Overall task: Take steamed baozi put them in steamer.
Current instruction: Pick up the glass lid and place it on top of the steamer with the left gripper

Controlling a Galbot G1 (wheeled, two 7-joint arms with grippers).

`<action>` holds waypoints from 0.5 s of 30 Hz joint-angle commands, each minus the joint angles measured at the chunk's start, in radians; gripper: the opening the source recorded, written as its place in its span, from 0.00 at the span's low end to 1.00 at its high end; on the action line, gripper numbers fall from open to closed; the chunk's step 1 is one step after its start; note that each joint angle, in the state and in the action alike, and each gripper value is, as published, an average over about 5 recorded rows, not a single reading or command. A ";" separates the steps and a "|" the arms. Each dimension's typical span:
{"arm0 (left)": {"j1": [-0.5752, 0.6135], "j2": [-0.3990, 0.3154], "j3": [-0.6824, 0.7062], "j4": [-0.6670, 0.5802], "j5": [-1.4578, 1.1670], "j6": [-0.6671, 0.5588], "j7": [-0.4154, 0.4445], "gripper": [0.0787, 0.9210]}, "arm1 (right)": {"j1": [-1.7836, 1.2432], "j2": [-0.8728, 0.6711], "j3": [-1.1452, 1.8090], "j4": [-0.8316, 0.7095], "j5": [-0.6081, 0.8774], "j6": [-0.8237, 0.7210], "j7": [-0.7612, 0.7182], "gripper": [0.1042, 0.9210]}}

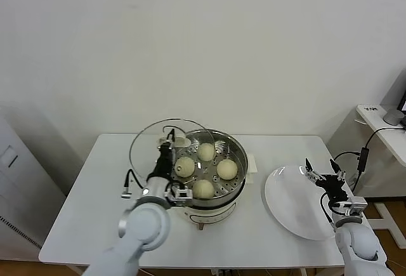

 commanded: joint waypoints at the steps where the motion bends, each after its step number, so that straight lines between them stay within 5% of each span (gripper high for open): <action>1: -0.036 -0.114 0.092 0.048 0.096 0.032 0.020 0.03 | 0.000 0.005 0.003 -0.004 -0.001 0.002 -0.002 0.88; 15: -0.036 -0.154 0.112 0.099 0.104 0.037 0.007 0.03 | -0.006 0.003 0.007 0.000 -0.001 0.003 -0.003 0.88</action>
